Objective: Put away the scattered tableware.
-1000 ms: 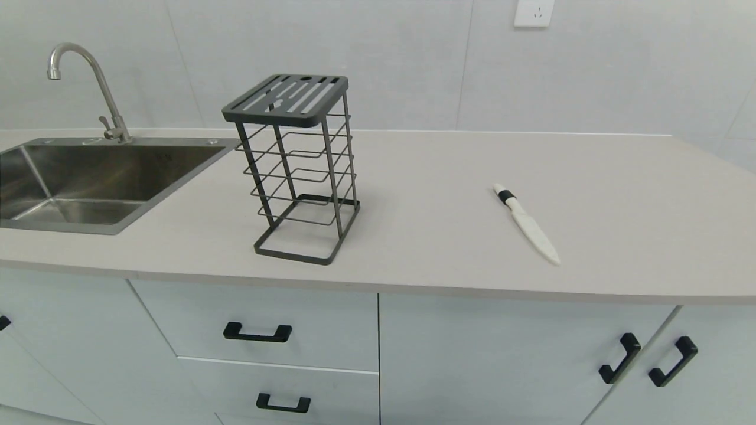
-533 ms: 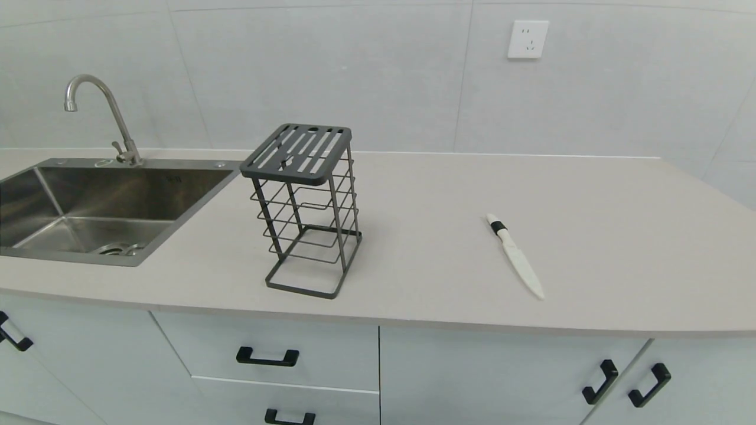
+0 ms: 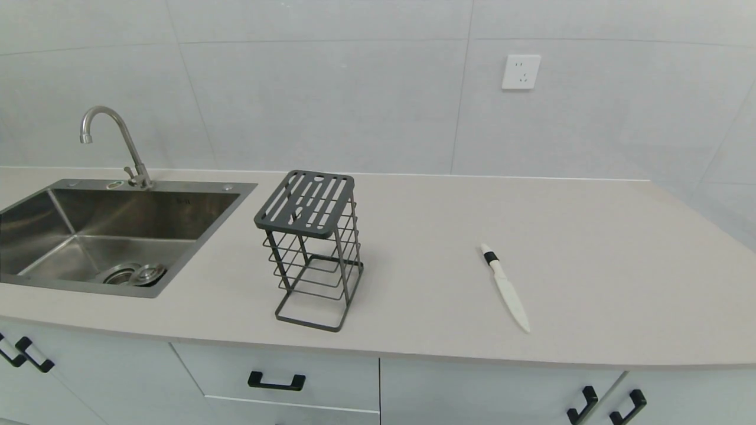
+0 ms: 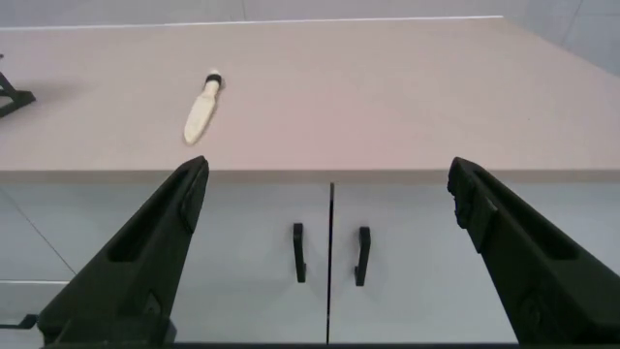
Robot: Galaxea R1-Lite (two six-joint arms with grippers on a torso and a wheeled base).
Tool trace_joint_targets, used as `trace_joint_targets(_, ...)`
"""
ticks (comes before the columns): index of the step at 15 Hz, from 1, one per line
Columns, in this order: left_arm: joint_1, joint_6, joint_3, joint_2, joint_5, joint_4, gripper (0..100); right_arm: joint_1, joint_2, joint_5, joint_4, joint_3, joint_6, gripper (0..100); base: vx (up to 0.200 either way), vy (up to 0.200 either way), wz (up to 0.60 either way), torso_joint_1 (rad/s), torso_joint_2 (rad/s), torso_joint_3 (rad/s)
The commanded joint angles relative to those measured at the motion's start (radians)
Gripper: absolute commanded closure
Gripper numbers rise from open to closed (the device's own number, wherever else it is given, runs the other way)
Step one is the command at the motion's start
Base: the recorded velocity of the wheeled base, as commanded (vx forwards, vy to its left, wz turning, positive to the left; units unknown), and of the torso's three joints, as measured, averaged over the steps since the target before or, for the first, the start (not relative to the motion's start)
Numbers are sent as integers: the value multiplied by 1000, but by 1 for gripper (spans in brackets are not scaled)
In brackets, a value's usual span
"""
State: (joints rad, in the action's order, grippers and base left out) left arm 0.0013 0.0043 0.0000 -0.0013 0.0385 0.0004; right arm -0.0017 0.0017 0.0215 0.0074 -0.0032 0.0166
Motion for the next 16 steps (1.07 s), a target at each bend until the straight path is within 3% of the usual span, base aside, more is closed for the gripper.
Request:
trace_joint_targets(1,0,0,0,1,0,0,0,0,0,0,0,0,0,0,0,0,0,281,-554,-261)
trace_joint_targets(8,0,0,0,1,0,0,0,0,1,0,-1,0,-1,0,0,0,0,277,-539,-261)
trace_joint_targets(16,0,0,0,1,0,0,0,0,0,0,-1,0,-3,0,0,0,0,12,-19,-8)
